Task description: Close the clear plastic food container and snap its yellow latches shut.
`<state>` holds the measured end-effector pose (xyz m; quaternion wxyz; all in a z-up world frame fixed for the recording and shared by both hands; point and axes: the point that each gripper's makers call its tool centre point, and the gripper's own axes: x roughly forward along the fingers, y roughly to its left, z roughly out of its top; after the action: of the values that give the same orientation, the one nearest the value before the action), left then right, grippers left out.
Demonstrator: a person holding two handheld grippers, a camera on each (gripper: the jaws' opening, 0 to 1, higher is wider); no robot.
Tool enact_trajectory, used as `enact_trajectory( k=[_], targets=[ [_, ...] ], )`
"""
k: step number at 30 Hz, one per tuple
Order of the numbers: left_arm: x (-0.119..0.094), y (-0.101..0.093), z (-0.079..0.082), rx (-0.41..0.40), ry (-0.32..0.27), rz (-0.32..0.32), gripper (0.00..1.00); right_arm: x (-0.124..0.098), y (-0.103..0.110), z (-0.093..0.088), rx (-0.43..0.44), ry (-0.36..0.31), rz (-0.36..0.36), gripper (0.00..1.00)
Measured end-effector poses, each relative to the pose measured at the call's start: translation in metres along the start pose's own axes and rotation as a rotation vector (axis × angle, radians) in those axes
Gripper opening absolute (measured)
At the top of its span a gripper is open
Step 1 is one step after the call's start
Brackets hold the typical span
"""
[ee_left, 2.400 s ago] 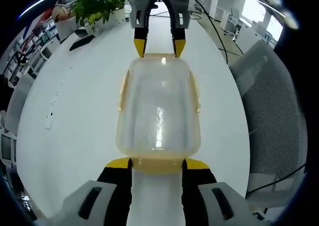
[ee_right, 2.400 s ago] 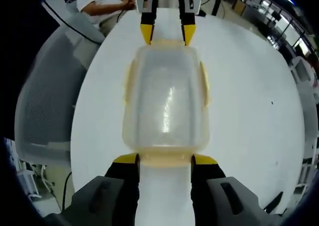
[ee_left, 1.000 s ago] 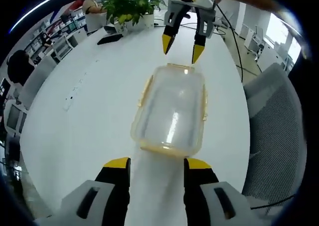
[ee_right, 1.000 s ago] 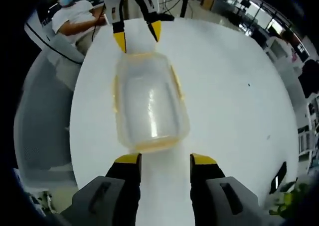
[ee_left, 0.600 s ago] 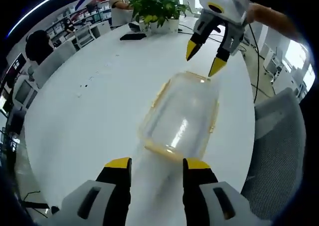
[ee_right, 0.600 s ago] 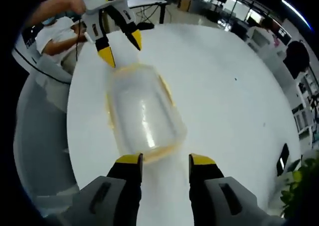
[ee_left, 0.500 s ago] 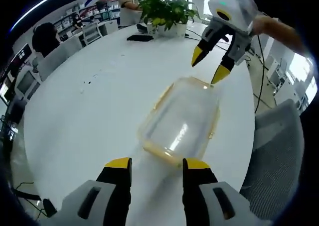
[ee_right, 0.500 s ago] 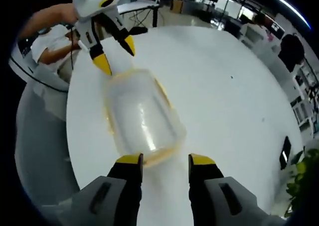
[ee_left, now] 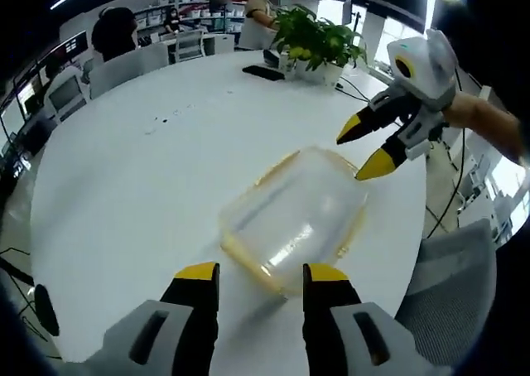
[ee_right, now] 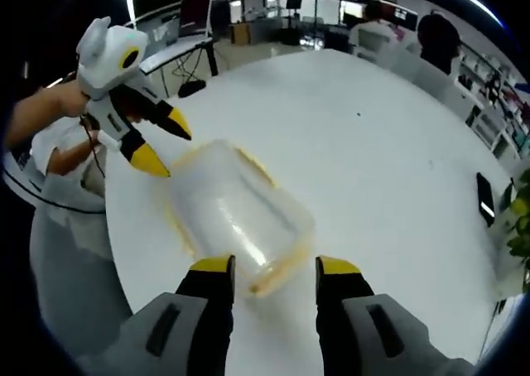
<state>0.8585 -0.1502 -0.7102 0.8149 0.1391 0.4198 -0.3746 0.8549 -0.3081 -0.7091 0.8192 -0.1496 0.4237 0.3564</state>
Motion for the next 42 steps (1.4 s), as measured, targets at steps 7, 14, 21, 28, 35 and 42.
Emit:
enact_trajectory(
  k=[7,14,21,28,35,42],
  targets=[
    [0.003,0.001,-0.004,-0.079,-0.005,-0.006,0.33,0.005,0.002,-0.004,0.085,-0.013,0.018,0.35],
    [0.006,-0.008,-0.005,-0.110,0.005,-0.053,0.34,0.009,0.009,-0.004,0.155,-0.005,0.060,0.37],
    [0.010,-0.014,-0.005,-0.143,0.010,-0.071,0.36,0.011,0.011,-0.004,0.180,0.003,0.062,0.40],
    [0.013,-0.015,-0.005,-0.206,0.007,-0.076,0.38,0.013,0.013,-0.004,0.222,0.006,0.052,0.43],
    [0.017,-0.015,-0.004,-0.227,-0.002,-0.081,0.41,0.016,0.014,-0.003,0.260,0.008,0.046,0.45],
    [0.018,-0.016,-0.003,-0.240,-0.002,-0.073,0.40,0.017,0.015,-0.003,0.281,0.016,0.038,0.44]
  ],
)
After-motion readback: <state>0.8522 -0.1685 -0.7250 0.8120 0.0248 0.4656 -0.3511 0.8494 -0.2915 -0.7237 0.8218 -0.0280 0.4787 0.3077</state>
